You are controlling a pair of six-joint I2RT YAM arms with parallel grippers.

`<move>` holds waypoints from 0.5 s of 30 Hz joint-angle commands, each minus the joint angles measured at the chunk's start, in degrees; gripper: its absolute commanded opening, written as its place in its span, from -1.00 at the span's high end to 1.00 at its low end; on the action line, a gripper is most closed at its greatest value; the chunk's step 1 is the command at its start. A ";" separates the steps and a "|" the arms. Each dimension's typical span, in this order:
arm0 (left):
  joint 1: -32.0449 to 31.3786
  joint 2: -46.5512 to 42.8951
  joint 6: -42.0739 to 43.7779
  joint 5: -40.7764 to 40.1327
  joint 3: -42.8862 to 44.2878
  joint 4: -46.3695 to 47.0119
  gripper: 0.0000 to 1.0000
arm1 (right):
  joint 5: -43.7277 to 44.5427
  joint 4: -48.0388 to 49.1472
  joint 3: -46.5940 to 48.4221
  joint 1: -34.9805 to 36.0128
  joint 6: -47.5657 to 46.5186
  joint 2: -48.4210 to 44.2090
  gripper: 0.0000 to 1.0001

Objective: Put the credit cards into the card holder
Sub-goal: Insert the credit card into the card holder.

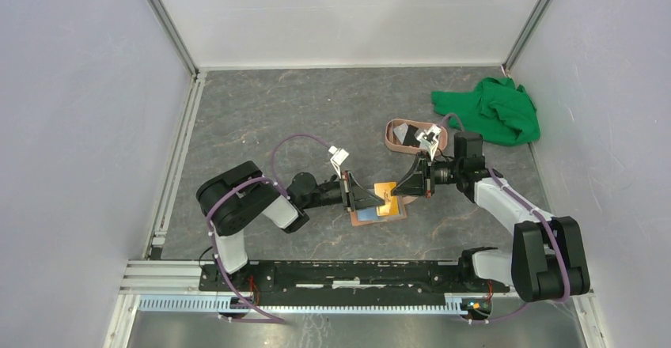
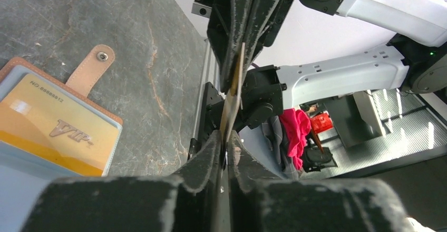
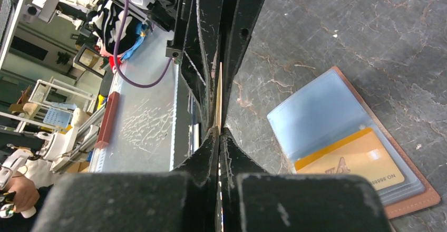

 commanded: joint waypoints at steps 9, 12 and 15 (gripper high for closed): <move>-0.14 -19.83 15.60 -17.73 -12.29 -12.84 -0.53 | 3.66 11.70 -5.42 -3.14 1.99 -5.21 1.00; -0.14 -31.97 21.93 -24.61 -13.36 -29.67 -0.93 | 6.23 14.53 -7.37 -4.10 3.78 -4.71 1.00; -0.07 -42.80 22.17 -32.58 -12.89 -44.39 -0.99 | 10.40 15.65 -7.80 -4.17 5.47 -3.14 1.00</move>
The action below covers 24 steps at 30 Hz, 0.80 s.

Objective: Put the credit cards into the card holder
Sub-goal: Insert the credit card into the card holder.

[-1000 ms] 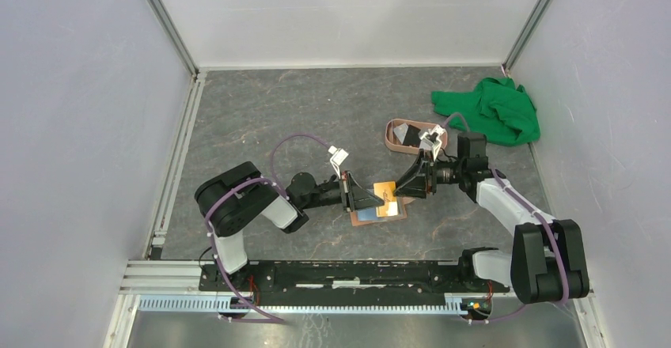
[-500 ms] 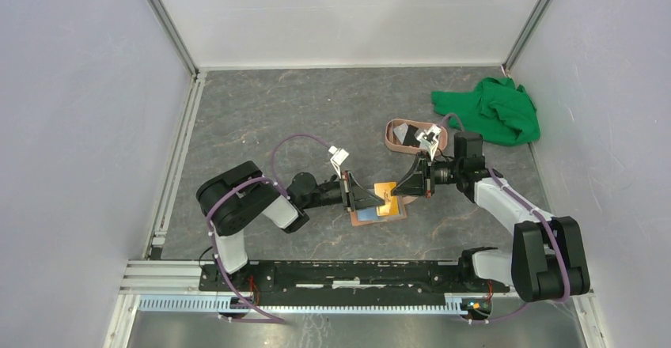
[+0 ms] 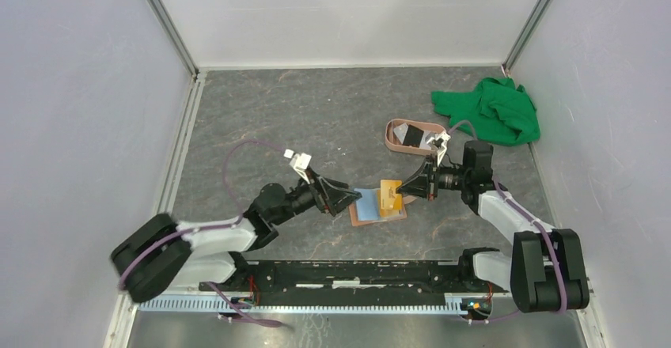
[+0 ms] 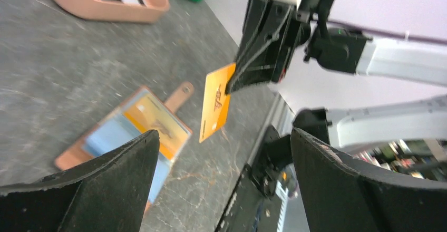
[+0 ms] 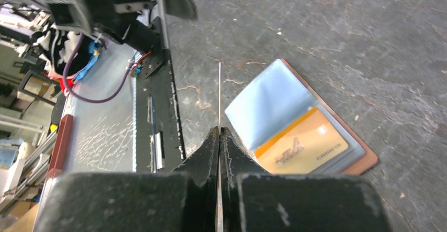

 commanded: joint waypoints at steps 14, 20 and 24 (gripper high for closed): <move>-2.22 6.41 -3.73 -0.25 7.48 -12.03 0.25 | 16.38 8.42 0.07 0.98 13.10 11.82 1.00; -3.53 15.34 -2.27 -0.53 11.76 -11.03 0.48 | 18.35 7.69 -0.28 2.00 12.60 11.81 1.00; -3.55 19.86 -1.74 -1.96 12.65 -12.17 0.64 | 19.10 6.74 0.05 2.40 12.70 12.86 1.00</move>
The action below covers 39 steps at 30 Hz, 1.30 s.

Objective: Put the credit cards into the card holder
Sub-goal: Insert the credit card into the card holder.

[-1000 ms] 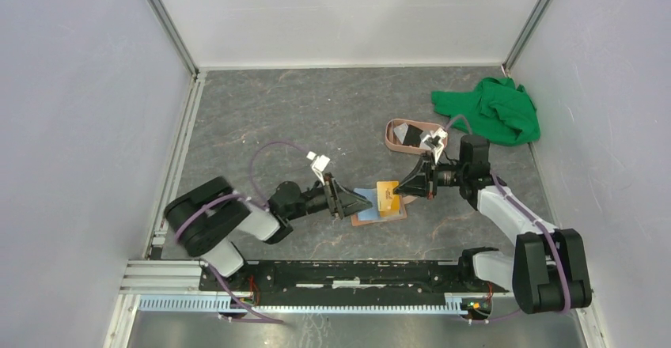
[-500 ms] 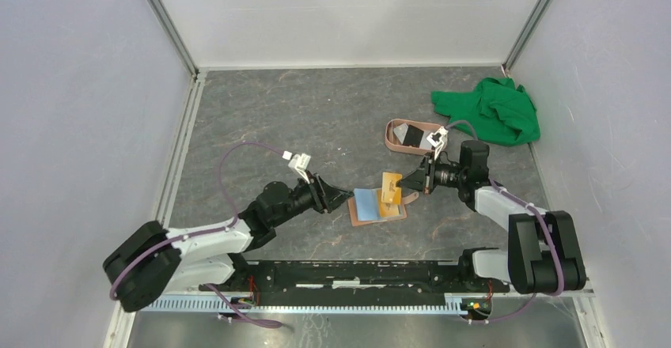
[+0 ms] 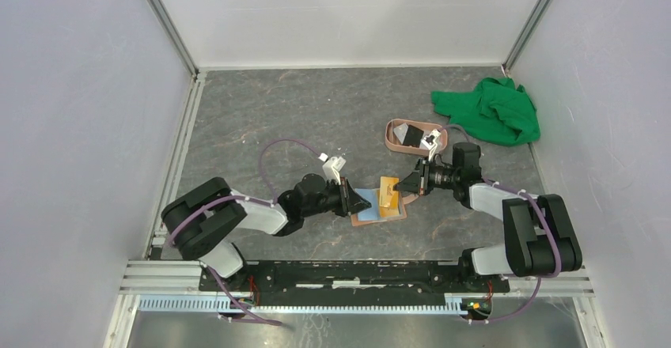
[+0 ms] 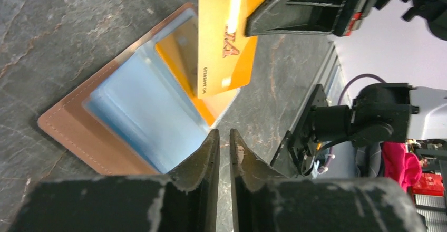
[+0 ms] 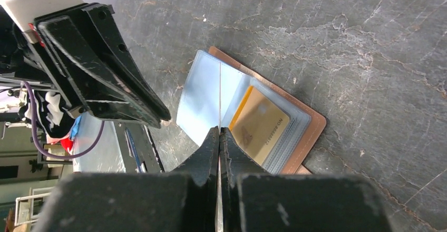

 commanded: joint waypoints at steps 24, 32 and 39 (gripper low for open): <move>-0.24 8.28 -2.08 -8.01 -3.80 -0.60 0.86 | 5.55 -0.81 1.61 2.53 2.56 4.12 1.00; -0.25 8.68 -2.59 -7.27 -4.19 0.15 0.88 | 11.92 -4.26 2.78 4.26 2.85 3.53 1.00; -0.20 8.20 -2.66 -6.64 -4.19 0.37 0.88 | 17.63 -6.60 3.39 6.35 2.92 1.41 1.00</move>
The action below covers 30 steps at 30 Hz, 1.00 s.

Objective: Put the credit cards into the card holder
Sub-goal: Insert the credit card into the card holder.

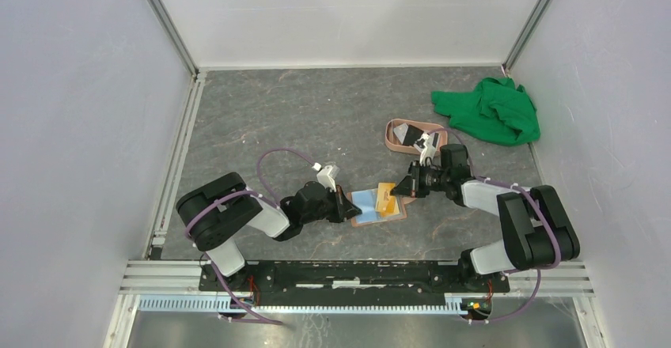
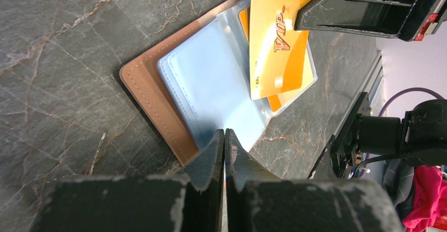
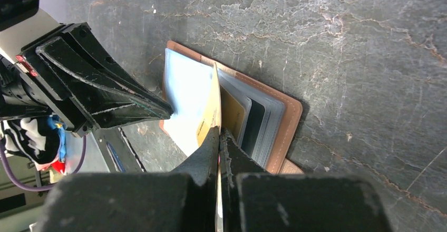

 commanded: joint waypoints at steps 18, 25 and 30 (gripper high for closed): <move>-0.18 0.83 -0.83 -0.83 -1.28 -1.04 0.89 | 5.66 -3.00 2.73 3.91 -1.12 -0.32 1.00; -0.18 0.65 -0.83 -0.85 -1.55 -1.04 0.89 | 5.39 -3.71 2.74 4.73 -1.50 -0.05 1.00; -0.18 0.70 -0.83 -0.81 -1.46 -0.85 0.89 | 4.48 -3.97 2.78 5.20 -1.64 0.47 1.00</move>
